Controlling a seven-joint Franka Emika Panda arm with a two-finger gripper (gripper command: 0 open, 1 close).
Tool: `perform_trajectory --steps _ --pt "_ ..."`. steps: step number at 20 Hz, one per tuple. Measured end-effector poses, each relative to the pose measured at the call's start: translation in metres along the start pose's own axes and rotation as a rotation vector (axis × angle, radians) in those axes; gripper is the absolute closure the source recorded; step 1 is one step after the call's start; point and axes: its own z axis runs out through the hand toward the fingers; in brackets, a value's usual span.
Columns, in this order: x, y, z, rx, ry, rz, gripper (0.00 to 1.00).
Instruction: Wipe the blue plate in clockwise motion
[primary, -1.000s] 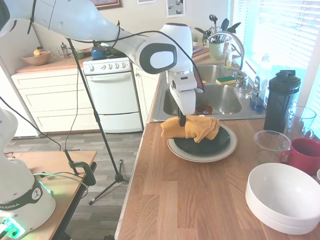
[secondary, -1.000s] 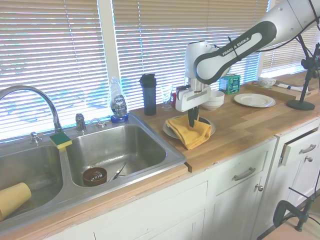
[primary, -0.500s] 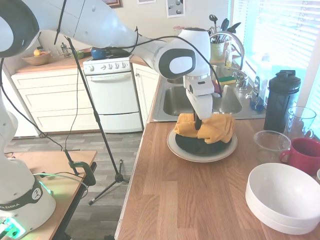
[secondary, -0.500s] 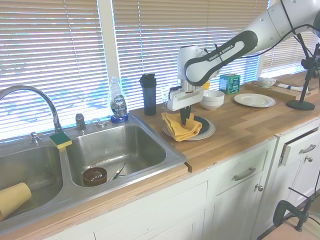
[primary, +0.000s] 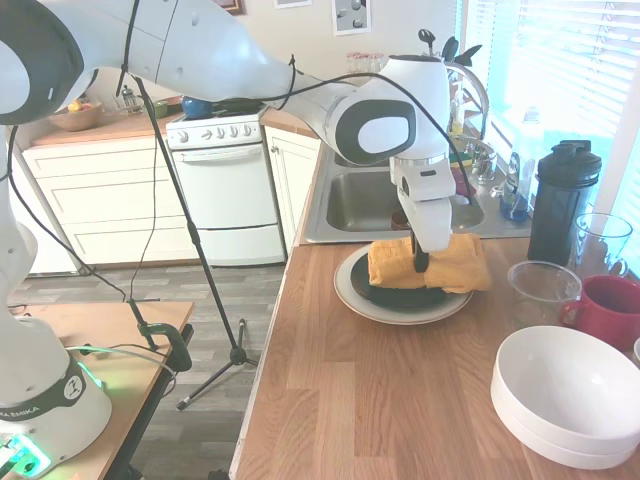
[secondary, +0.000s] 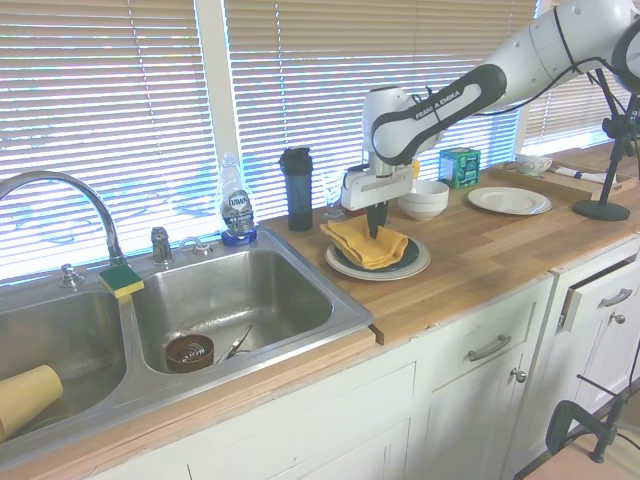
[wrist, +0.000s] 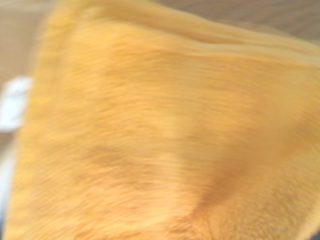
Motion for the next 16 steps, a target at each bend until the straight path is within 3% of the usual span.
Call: perform_trajectory --steps 7,16 --pt "0.011 0.027 0.004 -0.012 0.000 0.020 1.00" --pt "-0.039 0.065 -0.009 -0.006 0.000 -0.033 1.00"
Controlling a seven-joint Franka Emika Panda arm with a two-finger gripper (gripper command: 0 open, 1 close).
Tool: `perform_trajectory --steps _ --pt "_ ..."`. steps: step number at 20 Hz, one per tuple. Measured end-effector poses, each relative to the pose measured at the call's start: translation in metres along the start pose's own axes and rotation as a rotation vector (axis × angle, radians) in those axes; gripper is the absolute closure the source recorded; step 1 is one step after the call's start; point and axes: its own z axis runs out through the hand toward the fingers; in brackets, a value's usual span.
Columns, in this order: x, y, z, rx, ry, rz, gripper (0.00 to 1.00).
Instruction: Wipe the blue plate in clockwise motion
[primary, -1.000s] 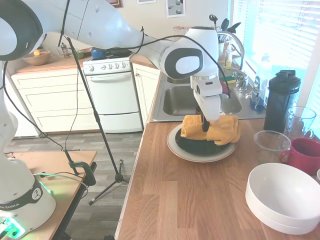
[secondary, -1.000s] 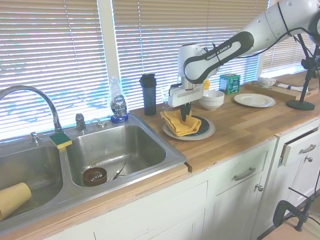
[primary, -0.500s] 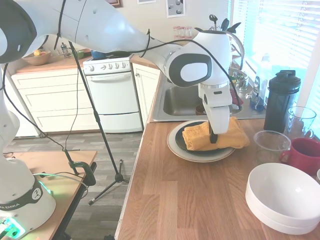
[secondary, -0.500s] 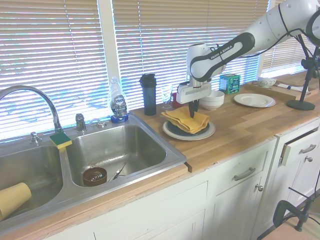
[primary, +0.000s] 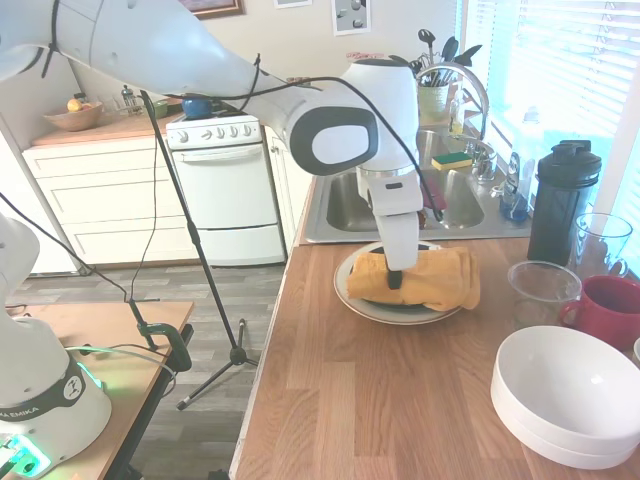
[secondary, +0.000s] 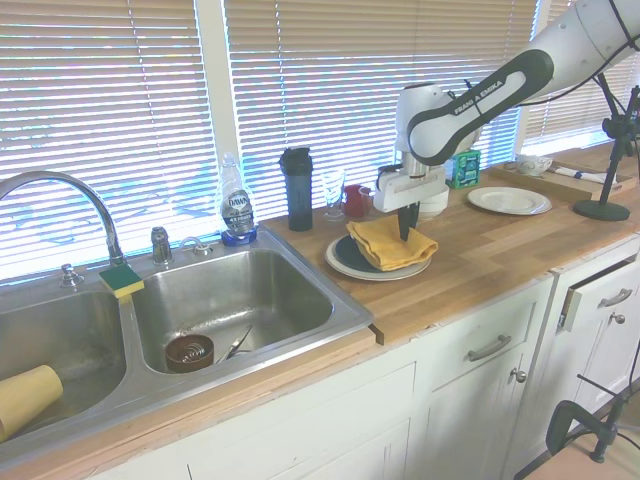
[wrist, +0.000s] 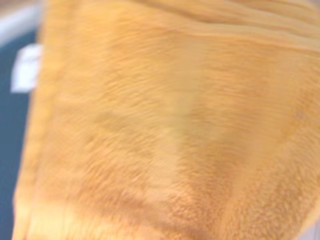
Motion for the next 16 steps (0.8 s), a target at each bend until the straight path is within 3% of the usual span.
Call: perform_trajectory --steps 9,16 --pt "-0.068 -0.025 0.002 0.014 -0.013 -0.084 1.00" --pt "-0.074 -0.056 0.002 0.036 -0.006 -0.081 1.00"
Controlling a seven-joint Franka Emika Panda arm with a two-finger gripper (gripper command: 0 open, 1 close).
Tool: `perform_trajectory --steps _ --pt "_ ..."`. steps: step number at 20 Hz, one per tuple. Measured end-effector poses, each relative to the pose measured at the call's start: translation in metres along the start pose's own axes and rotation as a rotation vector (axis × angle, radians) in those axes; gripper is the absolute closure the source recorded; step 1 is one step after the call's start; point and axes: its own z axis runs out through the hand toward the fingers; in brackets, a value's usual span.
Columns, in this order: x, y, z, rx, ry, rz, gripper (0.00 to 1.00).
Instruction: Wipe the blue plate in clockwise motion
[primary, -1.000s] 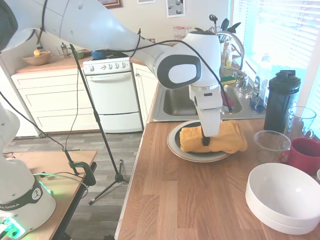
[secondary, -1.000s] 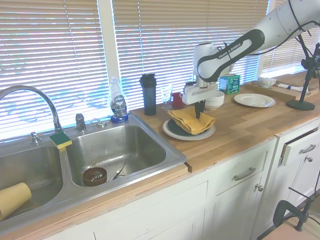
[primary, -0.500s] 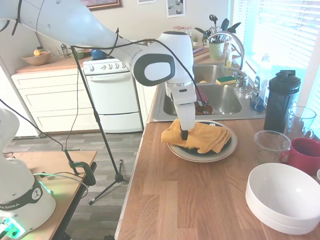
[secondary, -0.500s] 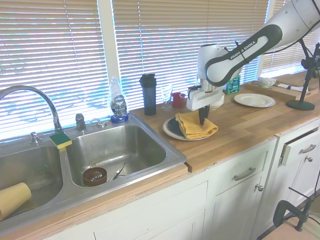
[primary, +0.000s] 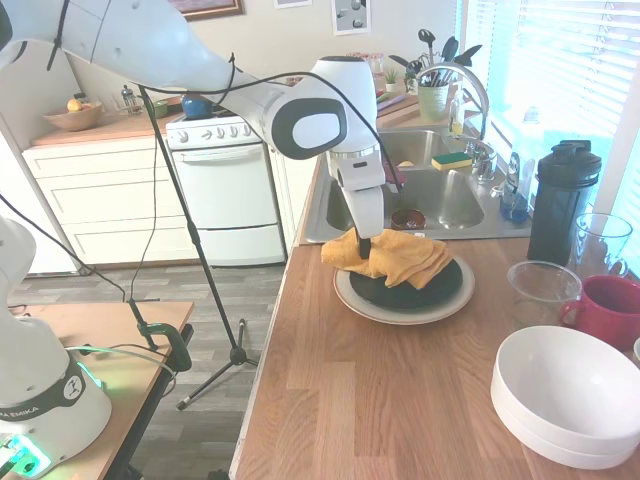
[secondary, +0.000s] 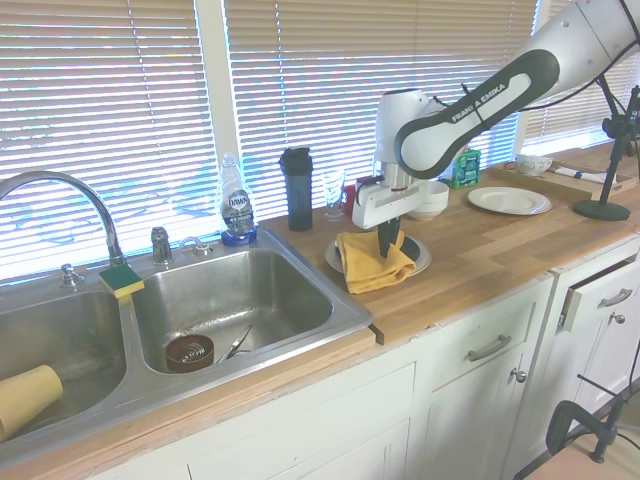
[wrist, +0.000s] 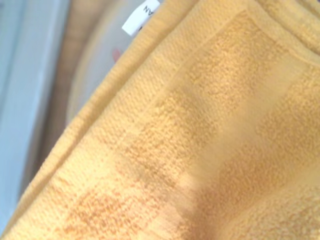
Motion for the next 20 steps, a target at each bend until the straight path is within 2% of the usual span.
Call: perform_trajectory --steps 5,11,20 --pt "0.018 -0.020 0.008 0.006 0.006 0.016 1.00" --pt "0.061 -0.032 0.014 0.001 0.016 0.069 1.00" --pt "0.116 -0.006 0.013 -0.015 0.048 0.157 1.00"
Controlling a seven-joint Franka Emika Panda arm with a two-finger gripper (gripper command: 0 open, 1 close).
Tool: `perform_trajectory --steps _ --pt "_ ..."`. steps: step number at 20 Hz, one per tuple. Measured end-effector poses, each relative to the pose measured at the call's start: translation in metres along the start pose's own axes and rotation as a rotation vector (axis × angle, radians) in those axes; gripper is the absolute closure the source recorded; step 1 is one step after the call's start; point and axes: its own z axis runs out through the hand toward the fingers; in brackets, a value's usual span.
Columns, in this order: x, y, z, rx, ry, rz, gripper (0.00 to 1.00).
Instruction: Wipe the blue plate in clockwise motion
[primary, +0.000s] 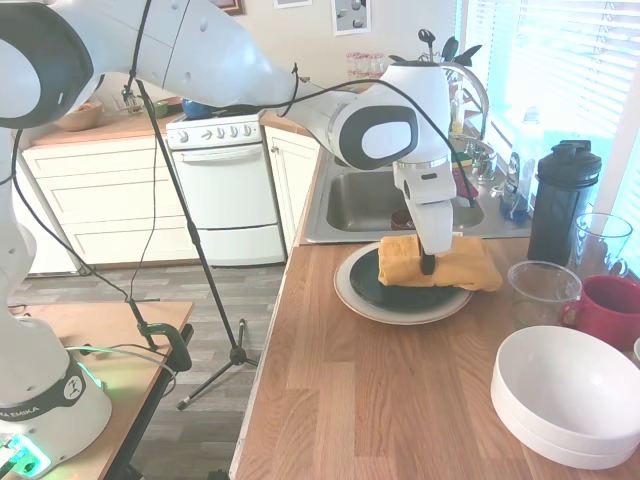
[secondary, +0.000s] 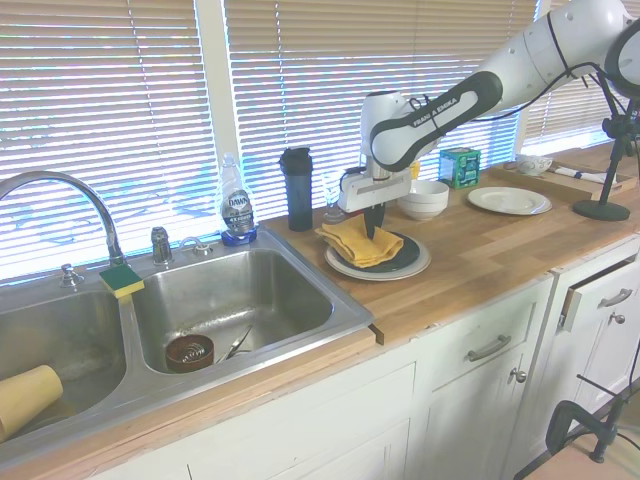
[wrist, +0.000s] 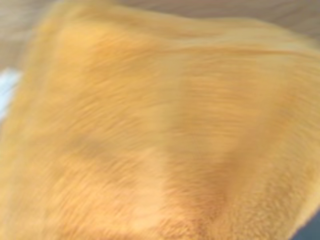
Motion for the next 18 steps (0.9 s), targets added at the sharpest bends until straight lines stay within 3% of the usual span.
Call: perform_trajectory --steps 9,18 --pt "0.013 0.048 -0.004 -0.013 0.001 0.014 1.00" --pt "-0.047 0.076 -0.020 -0.001 -0.016 -0.055 1.00"
